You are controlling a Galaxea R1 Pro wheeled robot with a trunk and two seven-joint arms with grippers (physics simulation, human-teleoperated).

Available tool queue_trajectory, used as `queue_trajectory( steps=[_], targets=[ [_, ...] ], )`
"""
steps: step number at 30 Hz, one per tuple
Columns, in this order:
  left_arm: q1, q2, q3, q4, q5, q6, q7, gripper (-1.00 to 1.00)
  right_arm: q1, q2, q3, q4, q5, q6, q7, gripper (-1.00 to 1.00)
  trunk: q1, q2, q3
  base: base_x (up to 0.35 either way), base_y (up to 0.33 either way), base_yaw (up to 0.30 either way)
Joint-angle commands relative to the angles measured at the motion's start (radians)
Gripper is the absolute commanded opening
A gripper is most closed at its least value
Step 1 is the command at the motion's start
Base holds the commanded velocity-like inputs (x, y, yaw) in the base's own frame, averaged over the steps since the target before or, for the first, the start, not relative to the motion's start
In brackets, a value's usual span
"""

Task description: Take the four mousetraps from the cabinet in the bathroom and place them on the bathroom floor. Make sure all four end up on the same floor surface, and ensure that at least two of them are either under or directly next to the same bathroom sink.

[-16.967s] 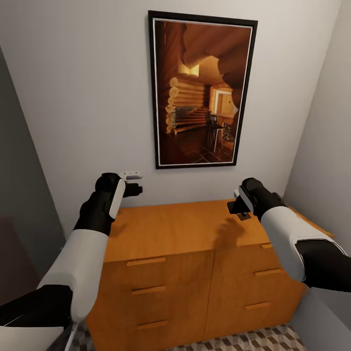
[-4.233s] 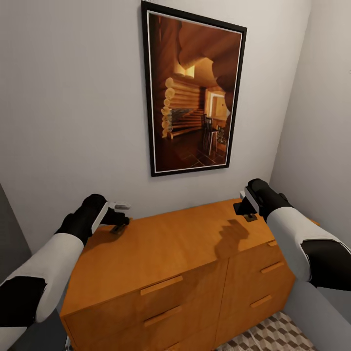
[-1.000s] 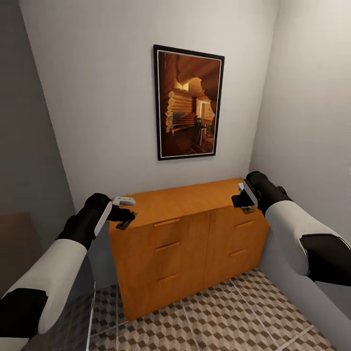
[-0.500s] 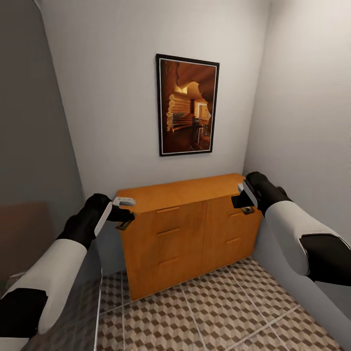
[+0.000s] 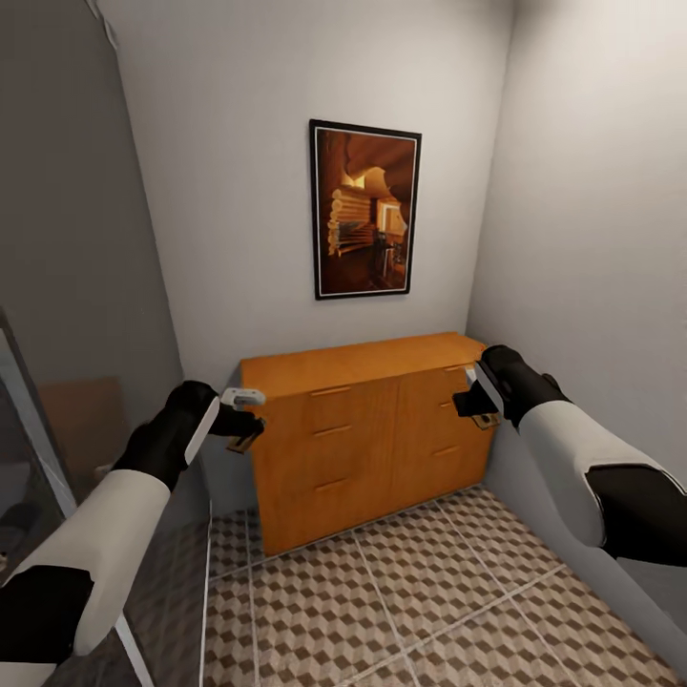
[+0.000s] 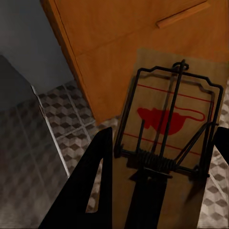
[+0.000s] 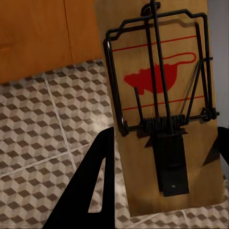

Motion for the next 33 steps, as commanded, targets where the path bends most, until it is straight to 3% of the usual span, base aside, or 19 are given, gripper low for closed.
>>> queue_trajectory(
  steps=[1, 8, 33],
  targets=[
    [0.001, 0.001, -0.004, -0.002, 0.003, 0.004, 0.0, -1.0, 0.001, -0.003, 0.007, -0.001, 0.008, 0.004, 0.01, -1.0, -0.001, -0.001, -0.001, -0.347, 0.0, 0.0],
    [0.005, 0.001, -0.004, -0.008, 0.002, 0.004, 0.0, -1.0, 0.003, -0.011, 0.007, -0.002, 0.005, 0.004, 0.01, -1.0, -0.001, -0.001, -0.001, -0.348, 0.0, 0.0],
    [0.008, -0.003, -0.004, -0.002, 0.005, 0.002, 0.0, -1.0, 0.019, 0.001, 0.007, 0.021, 0.003, 0.004, 0.007, -1.0, -0.001, -0.001, -0.001, -0.348, 0.0, 0.0]
  ],
)
